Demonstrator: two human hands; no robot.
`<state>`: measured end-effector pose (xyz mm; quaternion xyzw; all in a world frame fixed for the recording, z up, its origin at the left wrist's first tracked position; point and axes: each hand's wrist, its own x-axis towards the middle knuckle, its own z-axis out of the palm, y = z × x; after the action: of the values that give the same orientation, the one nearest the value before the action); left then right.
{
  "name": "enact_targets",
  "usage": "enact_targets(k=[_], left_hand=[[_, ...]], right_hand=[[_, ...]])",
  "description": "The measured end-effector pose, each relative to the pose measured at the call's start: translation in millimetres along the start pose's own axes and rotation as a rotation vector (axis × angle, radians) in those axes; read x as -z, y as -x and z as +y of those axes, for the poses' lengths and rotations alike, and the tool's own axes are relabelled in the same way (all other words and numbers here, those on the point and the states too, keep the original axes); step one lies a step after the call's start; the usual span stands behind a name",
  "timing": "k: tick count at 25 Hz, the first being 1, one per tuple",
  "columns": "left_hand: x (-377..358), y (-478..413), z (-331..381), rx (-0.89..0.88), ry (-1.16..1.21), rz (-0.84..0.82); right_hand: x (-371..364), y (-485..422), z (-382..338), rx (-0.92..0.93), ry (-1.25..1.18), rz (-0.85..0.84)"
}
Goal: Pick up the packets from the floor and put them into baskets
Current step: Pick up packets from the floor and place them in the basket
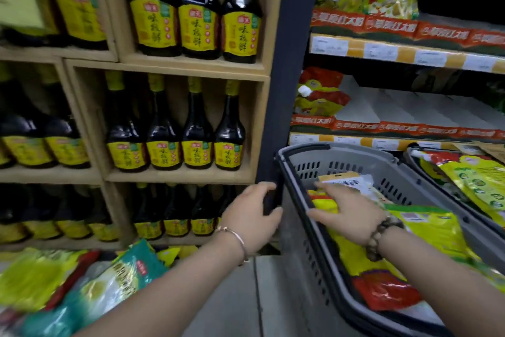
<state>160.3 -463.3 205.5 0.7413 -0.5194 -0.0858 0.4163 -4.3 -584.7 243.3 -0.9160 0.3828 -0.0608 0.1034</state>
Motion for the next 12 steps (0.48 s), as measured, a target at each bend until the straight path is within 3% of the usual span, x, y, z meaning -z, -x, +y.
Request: enact_targets(k=[8, 12], left_hand=[[84.8, 60.5, -203.5, 0.363, -0.019, 0.317], [89.6, 106.7, -287.1, 0.526, -0.090, 0.265]], right_hand=[[-130.5, -55.5, -165.0, 0.147, -0.002, -0.110], [-205.6, -75.5, -230.0, 0.177, 0.168, -0.271]])
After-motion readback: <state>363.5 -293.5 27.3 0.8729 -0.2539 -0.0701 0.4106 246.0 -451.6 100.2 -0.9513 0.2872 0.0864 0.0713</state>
